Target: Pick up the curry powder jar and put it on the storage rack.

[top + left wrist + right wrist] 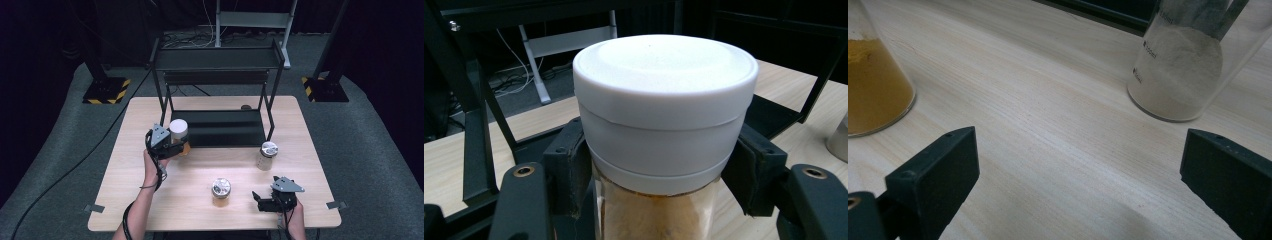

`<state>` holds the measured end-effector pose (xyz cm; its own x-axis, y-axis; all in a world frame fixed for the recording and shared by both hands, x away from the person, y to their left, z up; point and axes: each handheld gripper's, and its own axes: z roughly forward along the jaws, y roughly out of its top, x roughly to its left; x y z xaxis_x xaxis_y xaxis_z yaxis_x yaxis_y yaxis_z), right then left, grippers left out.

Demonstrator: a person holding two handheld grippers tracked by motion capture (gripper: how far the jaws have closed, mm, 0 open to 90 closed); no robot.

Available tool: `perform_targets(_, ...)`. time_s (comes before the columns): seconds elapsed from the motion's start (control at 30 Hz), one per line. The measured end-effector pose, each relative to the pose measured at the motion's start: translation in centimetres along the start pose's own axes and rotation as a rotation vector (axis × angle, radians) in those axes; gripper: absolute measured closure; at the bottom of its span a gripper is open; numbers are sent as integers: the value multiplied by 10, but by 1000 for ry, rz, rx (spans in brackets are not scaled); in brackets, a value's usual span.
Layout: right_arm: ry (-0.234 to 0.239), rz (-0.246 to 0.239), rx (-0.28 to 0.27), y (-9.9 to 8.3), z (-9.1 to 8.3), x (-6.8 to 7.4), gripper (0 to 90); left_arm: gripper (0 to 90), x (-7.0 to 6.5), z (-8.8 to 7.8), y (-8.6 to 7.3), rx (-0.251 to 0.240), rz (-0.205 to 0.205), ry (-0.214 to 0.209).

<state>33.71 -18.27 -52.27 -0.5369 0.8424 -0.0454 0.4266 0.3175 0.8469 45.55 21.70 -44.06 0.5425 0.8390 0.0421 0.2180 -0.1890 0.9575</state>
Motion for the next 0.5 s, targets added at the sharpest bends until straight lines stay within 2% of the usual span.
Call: perform_targets(0.5, 2, -1, 2, 0, 0, 0, 17, 350, 1, 7, 2, -3, -7, 8)
